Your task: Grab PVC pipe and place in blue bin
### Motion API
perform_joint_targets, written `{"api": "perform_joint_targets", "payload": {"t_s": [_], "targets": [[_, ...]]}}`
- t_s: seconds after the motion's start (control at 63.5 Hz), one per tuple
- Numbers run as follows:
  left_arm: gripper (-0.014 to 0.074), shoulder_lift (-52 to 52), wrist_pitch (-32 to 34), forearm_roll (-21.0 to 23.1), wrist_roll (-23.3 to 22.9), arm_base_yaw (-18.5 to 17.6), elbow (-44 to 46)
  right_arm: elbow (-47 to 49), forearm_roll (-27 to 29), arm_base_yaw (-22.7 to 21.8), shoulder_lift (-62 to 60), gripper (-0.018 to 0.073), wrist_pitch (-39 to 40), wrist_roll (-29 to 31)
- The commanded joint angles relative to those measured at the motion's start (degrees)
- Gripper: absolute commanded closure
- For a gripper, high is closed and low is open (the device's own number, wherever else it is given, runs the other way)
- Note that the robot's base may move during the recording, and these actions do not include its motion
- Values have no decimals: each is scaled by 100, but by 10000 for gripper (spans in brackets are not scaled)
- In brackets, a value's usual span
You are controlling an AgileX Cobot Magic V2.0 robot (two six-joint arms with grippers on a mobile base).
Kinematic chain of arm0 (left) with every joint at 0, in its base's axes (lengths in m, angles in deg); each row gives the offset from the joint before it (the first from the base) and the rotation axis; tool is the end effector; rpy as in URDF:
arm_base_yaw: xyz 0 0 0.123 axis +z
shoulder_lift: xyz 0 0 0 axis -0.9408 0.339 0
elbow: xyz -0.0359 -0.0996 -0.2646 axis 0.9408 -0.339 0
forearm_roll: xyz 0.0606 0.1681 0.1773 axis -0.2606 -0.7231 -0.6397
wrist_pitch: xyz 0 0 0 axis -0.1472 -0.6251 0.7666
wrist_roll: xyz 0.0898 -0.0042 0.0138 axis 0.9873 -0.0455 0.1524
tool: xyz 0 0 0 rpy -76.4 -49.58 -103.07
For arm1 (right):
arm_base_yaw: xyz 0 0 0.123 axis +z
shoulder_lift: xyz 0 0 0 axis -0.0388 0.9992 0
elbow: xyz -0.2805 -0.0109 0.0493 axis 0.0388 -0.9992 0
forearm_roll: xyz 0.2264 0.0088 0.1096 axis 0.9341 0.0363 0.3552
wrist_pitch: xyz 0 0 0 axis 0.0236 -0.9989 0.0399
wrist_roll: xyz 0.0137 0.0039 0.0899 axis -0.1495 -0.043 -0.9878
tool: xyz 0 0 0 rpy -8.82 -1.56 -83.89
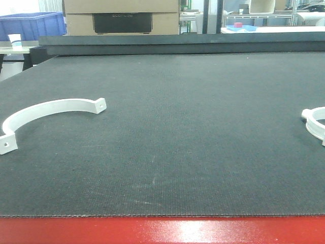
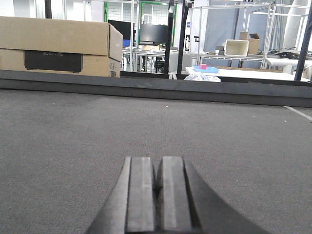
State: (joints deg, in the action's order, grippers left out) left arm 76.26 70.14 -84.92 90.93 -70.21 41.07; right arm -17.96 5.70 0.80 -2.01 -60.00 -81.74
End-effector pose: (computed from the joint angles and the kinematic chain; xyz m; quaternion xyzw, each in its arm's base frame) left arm 0.0568 -0.0001 0.2104 0.0035 0.6852 0.0032 0.7283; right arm 0.0563 0.0029 0.2140 -0.0188 0.6729 0.0181 0.7393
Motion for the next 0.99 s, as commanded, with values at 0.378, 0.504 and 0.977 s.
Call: {"api": "perform_joint_targets", "payload": {"t_s": [0.378, 0.504, 0.977], "targets": [[687, -28, 79, 2, -50, -38, 14, -1, 13, -5, -16, 728, 125, 11], [687, -28, 79, 2, -50, -38, 14, -1, 13, -5, -16, 728, 125, 11], [687, -28, 79, 2, -50, -38, 14, -1, 13, -5, -16, 728, 298, 11]]}}
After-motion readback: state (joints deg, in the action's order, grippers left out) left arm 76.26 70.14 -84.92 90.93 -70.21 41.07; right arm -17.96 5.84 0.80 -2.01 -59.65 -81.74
